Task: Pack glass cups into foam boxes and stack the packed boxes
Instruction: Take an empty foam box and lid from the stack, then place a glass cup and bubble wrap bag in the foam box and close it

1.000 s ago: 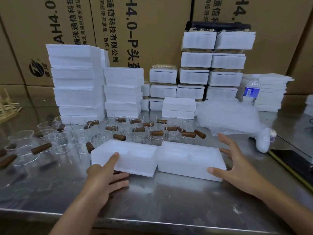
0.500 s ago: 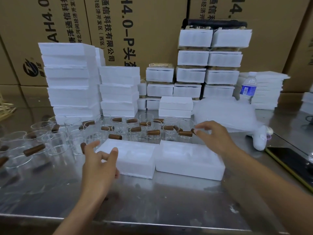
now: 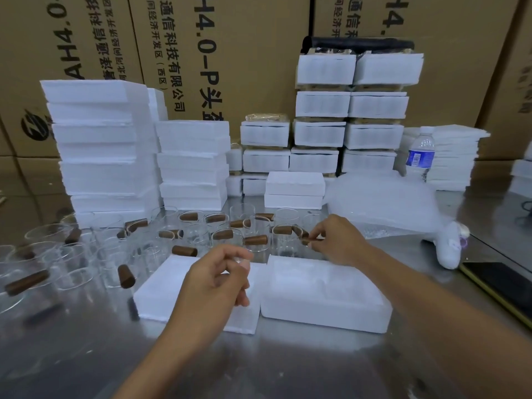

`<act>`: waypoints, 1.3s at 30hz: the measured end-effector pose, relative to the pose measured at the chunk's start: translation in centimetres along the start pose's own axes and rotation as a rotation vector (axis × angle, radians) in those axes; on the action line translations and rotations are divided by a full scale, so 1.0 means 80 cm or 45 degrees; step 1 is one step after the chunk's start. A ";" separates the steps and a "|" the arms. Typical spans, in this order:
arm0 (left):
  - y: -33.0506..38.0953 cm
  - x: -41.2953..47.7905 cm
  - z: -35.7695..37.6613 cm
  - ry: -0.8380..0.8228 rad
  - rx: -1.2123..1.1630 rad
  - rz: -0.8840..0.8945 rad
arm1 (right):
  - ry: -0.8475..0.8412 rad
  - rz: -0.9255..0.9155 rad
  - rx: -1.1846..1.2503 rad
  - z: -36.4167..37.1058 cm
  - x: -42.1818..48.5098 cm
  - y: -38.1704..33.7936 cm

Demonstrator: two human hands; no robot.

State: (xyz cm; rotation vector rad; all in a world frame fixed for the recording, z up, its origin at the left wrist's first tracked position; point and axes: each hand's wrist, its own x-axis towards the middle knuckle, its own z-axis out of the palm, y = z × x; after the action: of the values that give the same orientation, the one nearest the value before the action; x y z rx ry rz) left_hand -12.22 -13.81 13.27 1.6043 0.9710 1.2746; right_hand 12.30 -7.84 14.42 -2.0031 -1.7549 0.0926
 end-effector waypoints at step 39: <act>-0.008 0.134 0.041 -0.018 -1.514 -0.503 | 0.385 0.435 -0.266 -0.052 0.104 0.157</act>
State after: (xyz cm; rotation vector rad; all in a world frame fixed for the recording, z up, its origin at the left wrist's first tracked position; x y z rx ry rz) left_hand -7.09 -4.14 15.71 0.4624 0.3147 1.1726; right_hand 26.76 -2.05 15.33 -2.3091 -1.2689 -0.2807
